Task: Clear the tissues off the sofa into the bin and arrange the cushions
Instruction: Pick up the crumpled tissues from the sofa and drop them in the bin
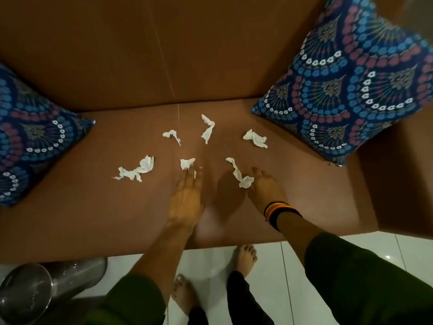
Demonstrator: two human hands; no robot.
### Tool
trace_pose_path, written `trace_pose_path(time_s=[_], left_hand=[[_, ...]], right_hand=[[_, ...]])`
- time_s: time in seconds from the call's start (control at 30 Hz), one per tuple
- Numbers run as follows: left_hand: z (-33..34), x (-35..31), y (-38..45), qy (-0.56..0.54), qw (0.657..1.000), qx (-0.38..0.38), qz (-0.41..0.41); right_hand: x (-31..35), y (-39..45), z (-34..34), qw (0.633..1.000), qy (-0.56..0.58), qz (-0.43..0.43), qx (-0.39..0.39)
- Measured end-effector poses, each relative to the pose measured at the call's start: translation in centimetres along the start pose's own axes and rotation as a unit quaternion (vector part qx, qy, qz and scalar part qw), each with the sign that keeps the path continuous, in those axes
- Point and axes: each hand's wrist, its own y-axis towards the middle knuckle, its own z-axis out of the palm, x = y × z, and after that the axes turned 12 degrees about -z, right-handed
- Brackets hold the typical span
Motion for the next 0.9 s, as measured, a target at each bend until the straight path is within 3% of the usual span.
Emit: trace_pose_path(time_s=[0.33, 0.43, 0.6, 0.7, 0.8, 0.9], left_hand=[[2.5, 1.3, 6.6, -0.017, 0.999, 0.011, -0.038], [2.4, 0.9, 5.5, -0.044, 0.998, -0.028, -0.029], [1.5, -0.4, 4.7, -0.088, 0.996, -0.018, -0.023], [1.4, -2.4, 4.8, -0.137, 0.99, -0.014, 0.013], [2.5, -4.6, 6.2, -0.106, 0.99, 0.017, 0.088], [3.9, -7.2, 7.9, -0.022, 0.989, 0.033, 0.144]], right_hand=[[-2.9, 2.8, 4.4, 0.998, -0.009, -0.03, -0.06], [-3.8, 1.6, 3.8, 0.997, 0.024, -0.016, -0.068], [-5.4, 2.4, 0.2, 0.993, 0.019, 0.012, -0.115], [-5.7, 4.4, -1.8, 0.987, 0.007, 0.014, -0.159], [-6.0, 7.2, -2.9, 0.983, 0.006, 0.002, -0.182], [-6.3, 10.5, -3.5, 0.989, -0.033, -0.061, -0.133]])
